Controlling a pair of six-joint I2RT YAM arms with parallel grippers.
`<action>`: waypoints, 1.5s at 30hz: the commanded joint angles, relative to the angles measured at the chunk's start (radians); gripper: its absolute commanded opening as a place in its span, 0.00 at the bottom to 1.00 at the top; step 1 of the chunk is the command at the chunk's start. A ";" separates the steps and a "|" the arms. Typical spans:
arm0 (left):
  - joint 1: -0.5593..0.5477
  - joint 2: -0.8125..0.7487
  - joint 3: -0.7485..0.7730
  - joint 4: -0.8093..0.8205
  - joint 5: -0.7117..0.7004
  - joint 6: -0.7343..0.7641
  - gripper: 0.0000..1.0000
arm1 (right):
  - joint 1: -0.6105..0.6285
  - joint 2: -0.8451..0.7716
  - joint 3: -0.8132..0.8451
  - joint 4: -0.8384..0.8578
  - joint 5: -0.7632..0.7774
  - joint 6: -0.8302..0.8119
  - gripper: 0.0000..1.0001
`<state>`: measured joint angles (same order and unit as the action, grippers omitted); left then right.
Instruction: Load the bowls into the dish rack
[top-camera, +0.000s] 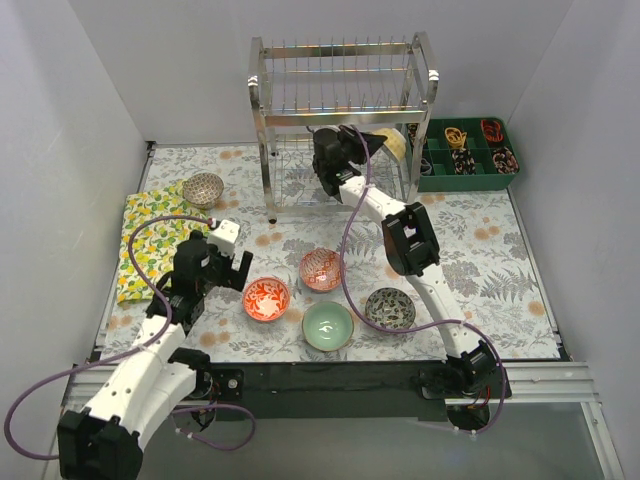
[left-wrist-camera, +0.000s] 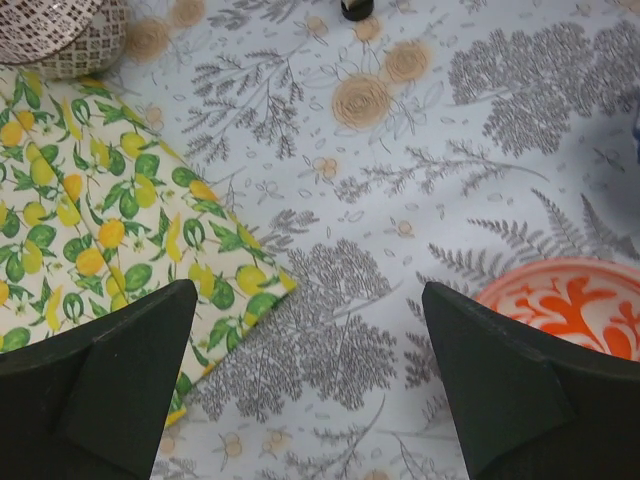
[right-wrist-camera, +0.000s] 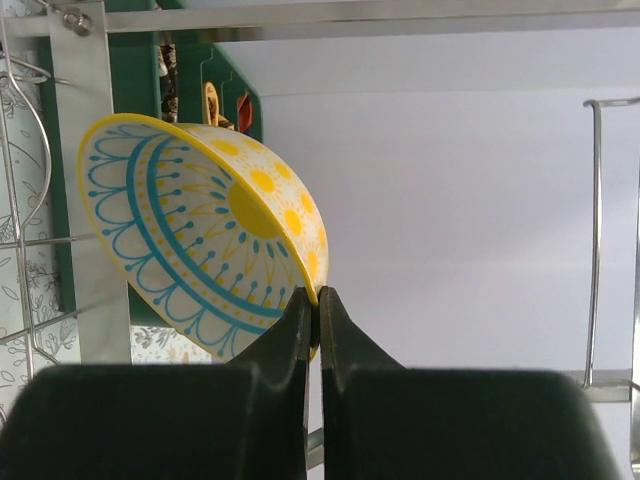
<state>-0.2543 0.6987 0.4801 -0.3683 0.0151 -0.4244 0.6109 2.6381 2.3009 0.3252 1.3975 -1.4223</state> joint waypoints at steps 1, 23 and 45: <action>0.006 0.146 0.035 0.300 -0.084 -0.053 0.98 | 0.006 -0.038 0.035 0.199 0.064 -0.006 0.01; 0.012 0.751 0.394 0.609 -0.017 -0.137 0.98 | 0.007 0.074 0.219 0.437 0.170 0.103 0.01; 0.012 0.878 0.512 0.523 0.085 -0.169 0.98 | -0.030 0.071 0.138 0.341 0.058 0.474 0.01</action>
<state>-0.2451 1.5967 0.9546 0.1860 0.0757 -0.5793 0.5617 2.8159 2.4954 0.6800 1.4879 -1.1236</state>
